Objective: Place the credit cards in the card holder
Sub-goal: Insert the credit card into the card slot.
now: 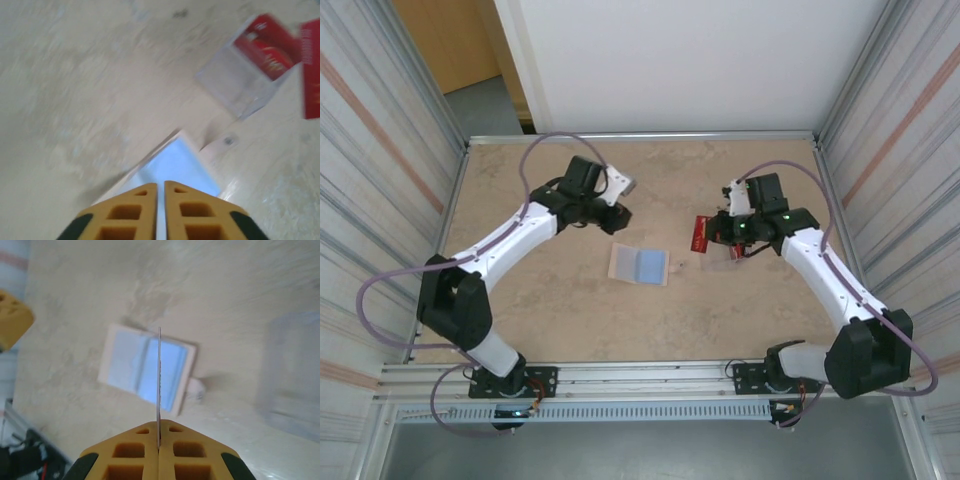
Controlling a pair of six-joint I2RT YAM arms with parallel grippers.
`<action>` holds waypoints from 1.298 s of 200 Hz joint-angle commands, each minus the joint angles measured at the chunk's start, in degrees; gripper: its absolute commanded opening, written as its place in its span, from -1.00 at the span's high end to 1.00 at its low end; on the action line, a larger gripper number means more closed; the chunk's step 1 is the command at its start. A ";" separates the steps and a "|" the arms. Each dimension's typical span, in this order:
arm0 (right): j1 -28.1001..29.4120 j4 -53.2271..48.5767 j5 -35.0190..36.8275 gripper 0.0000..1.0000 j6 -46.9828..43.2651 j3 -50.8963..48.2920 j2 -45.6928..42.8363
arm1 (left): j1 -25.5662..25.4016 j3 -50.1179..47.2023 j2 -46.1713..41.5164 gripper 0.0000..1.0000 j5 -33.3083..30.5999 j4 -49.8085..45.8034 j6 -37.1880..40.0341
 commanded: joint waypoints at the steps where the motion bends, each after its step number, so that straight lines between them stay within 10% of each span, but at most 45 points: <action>1: 4.39 1.61 -5.16 1.00 -0.46 1.23 4.51 | 2.09 -4.09 -1.16 1.00 2.97 -2.69 -0.14; 259: 11.73 13.64 -15.67 1.00 4.09 7.52 34.31 | 0.06 -5.90 15.94 1.00 -3.87 -3.22 4.06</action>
